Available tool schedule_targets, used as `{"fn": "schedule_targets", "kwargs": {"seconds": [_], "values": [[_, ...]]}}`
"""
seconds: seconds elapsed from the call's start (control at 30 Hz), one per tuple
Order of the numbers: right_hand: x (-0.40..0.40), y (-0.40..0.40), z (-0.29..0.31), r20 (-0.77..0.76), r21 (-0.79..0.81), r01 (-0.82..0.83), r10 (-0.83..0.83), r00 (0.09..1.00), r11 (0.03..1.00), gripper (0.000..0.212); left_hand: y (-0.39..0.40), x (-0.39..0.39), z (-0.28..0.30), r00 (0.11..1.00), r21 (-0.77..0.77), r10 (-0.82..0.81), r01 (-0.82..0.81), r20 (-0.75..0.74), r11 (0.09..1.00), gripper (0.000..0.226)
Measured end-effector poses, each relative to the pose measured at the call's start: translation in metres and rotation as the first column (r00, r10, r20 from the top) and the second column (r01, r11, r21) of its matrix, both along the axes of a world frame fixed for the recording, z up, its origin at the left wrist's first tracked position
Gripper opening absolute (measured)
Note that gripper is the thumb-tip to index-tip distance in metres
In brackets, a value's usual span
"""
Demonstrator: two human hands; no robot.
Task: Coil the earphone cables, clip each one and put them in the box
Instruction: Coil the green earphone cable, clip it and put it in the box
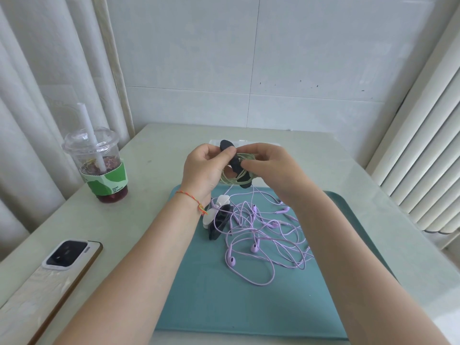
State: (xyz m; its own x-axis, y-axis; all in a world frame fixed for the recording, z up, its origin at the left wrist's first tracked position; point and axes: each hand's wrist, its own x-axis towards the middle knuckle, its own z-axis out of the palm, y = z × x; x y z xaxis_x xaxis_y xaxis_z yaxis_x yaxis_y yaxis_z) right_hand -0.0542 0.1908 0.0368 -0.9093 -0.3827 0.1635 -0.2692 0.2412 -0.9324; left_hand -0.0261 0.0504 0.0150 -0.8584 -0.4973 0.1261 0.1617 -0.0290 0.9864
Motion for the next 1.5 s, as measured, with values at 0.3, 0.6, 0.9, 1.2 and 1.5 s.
{"fn": "schedule_targets", "kwargs": {"seconds": [0.3, 0.6, 0.9, 1.2, 1.5], "values": [[-0.003, 0.010, 0.005, -0.101, 0.131, 0.041, -0.028, 0.994, 0.990, 0.030, -0.006, 0.005, 0.007, 0.957, 0.134, -0.282, 0.271, 0.072, 0.953, 0.008], [0.002, -0.002, -0.005, -0.173, 0.226, 0.279, -0.243, 0.954, 0.933, 0.045, -0.006, 0.004, 0.009, 0.999, 0.138, -0.040, 0.045, -0.034, 0.989, 0.007], [0.001, -0.010, -0.013, -0.231, 0.206, 0.399, -0.352, 0.907, 0.893, 0.026, 0.006, 0.003, 0.003, 0.997, 0.152, 0.017, -0.004, -0.081, 0.988, 0.007], [-0.008, -0.003, -0.014, -0.223, 0.219, 0.408, -0.362, 0.905, 0.886, 0.019, 0.008, 0.004, 0.003, 0.997, 0.101, 0.006, 0.002, -0.081, 0.995, 0.006], [-0.026, 0.015, -0.013, 0.107, -0.032, 0.291, -0.286, 0.952, 0.956, 0.005, 0.005, 0.004, 0.003, 0.997, 0.135, -0.060, 0.066, -0.050, 0.989, 0.008]]}}
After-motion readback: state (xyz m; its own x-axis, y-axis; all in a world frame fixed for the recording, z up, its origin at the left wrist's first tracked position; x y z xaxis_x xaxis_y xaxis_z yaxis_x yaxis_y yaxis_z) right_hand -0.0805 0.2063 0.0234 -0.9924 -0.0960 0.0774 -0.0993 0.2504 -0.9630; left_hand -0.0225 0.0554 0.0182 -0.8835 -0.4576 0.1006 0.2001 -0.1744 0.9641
